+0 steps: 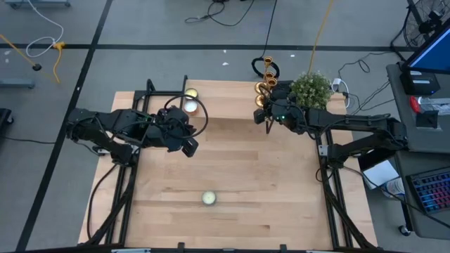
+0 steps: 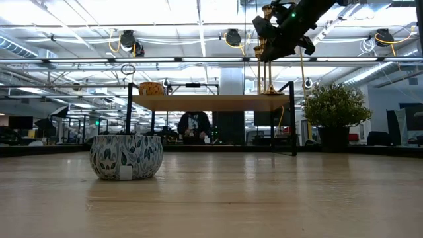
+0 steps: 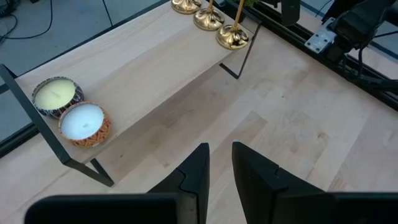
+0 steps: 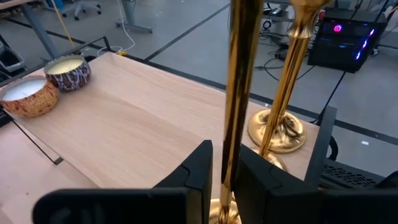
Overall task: Pick & Place candle stick holders
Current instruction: Put the candle holder aligned with the other candle holder on the shelf
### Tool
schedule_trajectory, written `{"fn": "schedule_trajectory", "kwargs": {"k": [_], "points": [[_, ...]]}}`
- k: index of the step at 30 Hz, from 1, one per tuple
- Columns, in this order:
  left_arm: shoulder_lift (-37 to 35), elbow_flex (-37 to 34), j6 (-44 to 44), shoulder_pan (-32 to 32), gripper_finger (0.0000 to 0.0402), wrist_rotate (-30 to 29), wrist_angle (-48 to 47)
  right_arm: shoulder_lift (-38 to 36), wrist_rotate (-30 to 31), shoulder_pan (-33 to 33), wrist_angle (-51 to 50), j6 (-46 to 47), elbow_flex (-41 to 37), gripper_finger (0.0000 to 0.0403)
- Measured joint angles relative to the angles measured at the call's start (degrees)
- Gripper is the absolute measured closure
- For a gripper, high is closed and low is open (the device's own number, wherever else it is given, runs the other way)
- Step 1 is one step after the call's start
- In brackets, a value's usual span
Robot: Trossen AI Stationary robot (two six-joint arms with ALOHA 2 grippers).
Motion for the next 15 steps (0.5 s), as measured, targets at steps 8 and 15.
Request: {"fn": "schedule_trajectory", "kwargs": {"k": [8,15], "points": [[0.0,0.0,0.1,0.0,0.0328,0.0,0.0,0.0,0.1,0.0,0.0,0.1,0.0,0.0353],[0.0,0.0,0.2,0.0,0.0328,0.0,0.0,0.0,0.1,0.0,0.0,-0.5,0.0,0.0350]]}}
